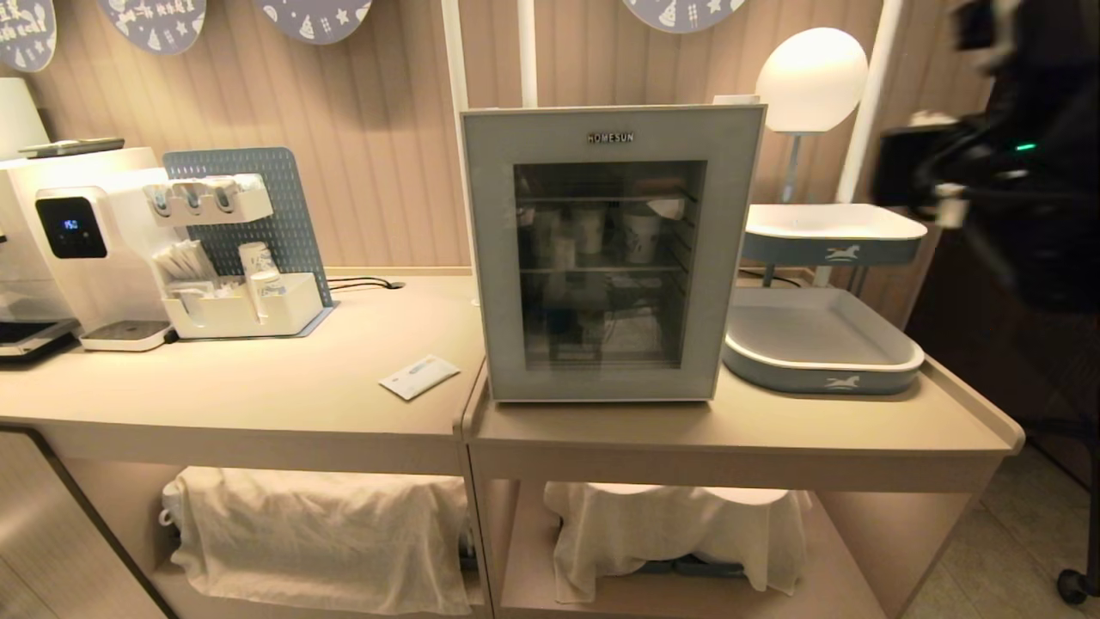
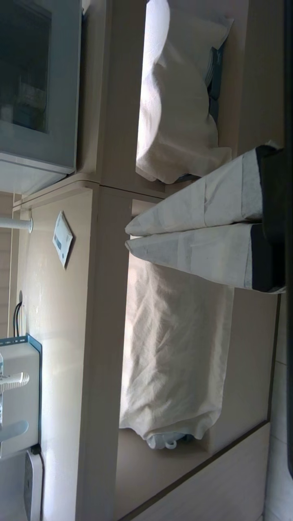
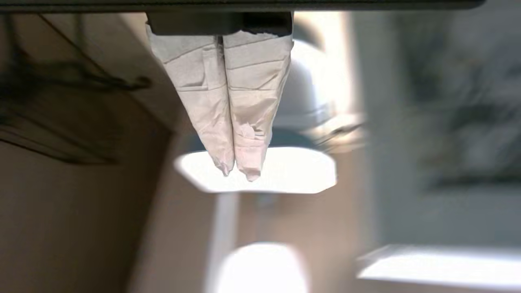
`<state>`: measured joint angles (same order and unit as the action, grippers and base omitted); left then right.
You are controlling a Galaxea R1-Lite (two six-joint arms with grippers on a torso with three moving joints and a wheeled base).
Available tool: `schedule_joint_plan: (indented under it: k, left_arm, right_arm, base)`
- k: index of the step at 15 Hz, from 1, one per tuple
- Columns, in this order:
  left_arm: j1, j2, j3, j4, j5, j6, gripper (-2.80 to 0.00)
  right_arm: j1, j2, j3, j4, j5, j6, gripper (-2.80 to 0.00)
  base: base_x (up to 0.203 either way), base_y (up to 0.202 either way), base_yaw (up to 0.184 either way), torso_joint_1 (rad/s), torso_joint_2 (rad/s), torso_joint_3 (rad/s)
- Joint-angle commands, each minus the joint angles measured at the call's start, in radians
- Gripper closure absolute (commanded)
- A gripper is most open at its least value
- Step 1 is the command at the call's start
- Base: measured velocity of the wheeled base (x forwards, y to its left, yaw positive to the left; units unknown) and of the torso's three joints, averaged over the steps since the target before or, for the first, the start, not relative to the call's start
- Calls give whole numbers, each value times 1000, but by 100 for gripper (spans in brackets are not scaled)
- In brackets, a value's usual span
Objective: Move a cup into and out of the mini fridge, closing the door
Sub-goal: Open the freezer door
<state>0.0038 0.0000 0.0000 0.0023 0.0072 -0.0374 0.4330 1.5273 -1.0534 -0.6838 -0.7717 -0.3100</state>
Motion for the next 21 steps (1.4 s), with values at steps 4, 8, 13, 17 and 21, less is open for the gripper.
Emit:
schedule_joint_plan:
  k: [4,8,13,17,21]
  left_arm:
    - [1,2,2,1,0,-1,0]
    - [1,2,2,1,0,-1,0]
    - [1,2,2,1,0,-1,0]
    - [1,2,2,-1,0,2,0]
    - [1,0,2,-4,0,17,0]
  right_arm:
    - [-298,-893,340,158,15,-21,0]
    - [-394,-1359,642,355,157,31,0]
    - [-428,-1530,1062,403,707,291,0]
    - [-432,-1529,1055,716,782,255,0]
    - [-433,-1529,1055,707,789,181,0]
  base:
    - [0,0,0,0,0,0]
    - [0,0,0,0,0,0]
    - [0,0,0,0,0,0]
    - [0,0,0,0,0,0]
    - [0,0,0,0,0,0]
